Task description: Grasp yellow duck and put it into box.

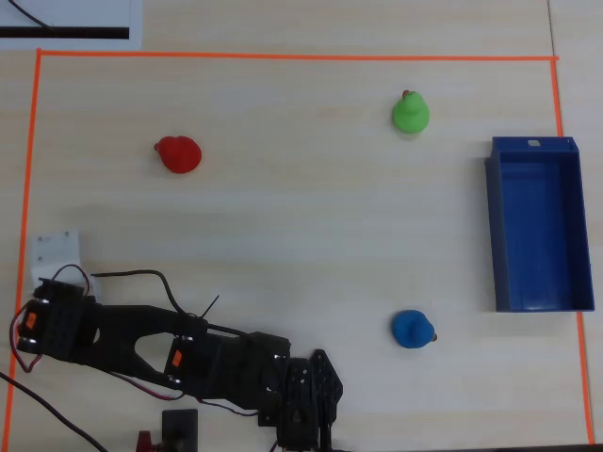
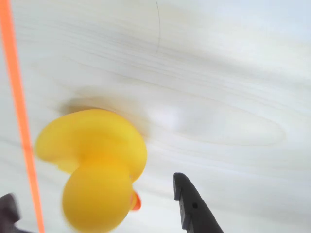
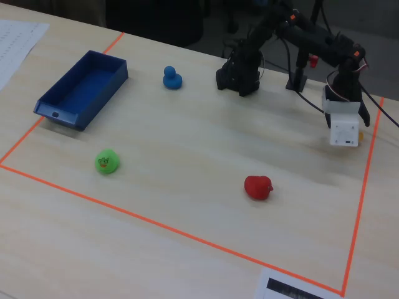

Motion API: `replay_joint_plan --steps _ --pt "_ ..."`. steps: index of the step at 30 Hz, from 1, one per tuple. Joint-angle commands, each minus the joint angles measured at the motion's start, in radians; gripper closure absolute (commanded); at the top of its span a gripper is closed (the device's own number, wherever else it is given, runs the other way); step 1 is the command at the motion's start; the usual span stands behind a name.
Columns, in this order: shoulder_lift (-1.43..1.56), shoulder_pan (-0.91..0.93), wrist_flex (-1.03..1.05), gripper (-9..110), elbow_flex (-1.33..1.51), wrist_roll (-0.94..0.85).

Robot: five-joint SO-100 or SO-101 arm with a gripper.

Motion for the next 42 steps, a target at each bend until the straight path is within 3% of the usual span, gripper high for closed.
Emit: replay_joint_plan --steps 1,3,6,15,21,26,33,42 --pt "-0.005 -0.008 -0.018 67 -0.031 0.015" --pt "-0.02 -0.008 -0.029 75 -0.032 0.026" --pt "-0.043 -0.005 -0.037 101 -0.046 0.052" --pt "0.003 0.005 0.02 101 -0.049 0.028" --pt "0.183 0.114 0.247 101 -0.198 -0.04" --pt "0.212 0.43 0.499 101 -0.604 -0.161" --pt "0.253 0.988 0.502 101 -0.853 -0.405" --pt "0.311 1.641 0.035 101 -0.884 -0.611"
